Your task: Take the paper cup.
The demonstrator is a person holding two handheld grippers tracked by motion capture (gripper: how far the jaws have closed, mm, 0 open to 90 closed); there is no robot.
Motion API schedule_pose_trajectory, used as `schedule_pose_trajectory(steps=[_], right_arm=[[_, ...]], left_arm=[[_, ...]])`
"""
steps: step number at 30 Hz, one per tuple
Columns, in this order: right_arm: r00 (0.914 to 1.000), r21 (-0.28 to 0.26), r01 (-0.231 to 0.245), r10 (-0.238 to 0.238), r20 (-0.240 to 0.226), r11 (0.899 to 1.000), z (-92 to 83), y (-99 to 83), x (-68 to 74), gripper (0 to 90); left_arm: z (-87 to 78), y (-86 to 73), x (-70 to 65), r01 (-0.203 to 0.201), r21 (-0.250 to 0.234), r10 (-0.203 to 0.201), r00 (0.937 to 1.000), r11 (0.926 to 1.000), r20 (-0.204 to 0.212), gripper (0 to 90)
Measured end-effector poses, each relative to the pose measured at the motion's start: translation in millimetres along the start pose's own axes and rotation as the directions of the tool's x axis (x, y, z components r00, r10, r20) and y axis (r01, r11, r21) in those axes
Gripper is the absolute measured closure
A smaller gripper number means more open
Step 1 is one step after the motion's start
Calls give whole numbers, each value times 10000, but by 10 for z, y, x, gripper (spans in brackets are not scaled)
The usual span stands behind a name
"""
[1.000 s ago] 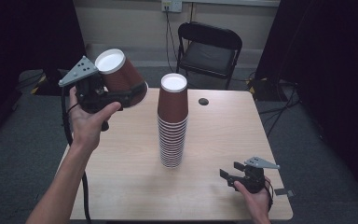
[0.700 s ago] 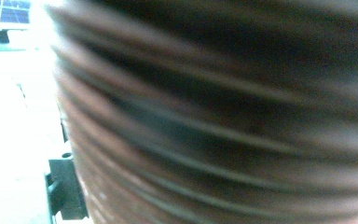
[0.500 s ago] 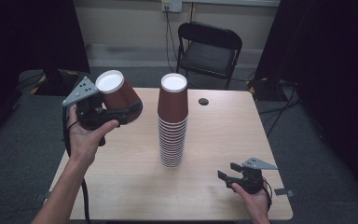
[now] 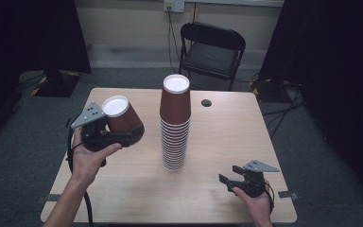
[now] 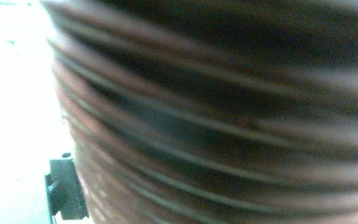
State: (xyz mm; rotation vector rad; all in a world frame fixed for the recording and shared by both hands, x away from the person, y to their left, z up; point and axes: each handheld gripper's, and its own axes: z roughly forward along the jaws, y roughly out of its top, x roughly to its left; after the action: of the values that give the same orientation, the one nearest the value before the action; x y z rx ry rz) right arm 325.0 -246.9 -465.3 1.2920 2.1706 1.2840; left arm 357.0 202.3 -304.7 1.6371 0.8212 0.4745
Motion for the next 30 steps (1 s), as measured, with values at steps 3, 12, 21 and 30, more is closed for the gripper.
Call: schedule_pose_trajectory(steps=[3, 12, 21, 30], right_arm=[[9997, 40, 205, -205, 116, 9998, 6, -2, 25, 317], [9989, 23, 452, -451, -133, 9990, 2, 9, 86, 341], [9929, -5, 954, -952, -706, 9954, 16, 61, 234, 348], [9840, -166, 1371, -1381, -1126, 9904, 25, 96, 430, 395]], left_arm=[[26, -78, -5, 161, 159, -161, 9999, 9997, 45, 132], [72, -277, -20, 622, 542, -643, 9972, 9966, 372, 132], [86, -473, -150, 616, 574, -646, 9966, 9964, 515, 132], [168, -731, -199, 962, 742, -1013, 9925, 9926, 688, 132]])
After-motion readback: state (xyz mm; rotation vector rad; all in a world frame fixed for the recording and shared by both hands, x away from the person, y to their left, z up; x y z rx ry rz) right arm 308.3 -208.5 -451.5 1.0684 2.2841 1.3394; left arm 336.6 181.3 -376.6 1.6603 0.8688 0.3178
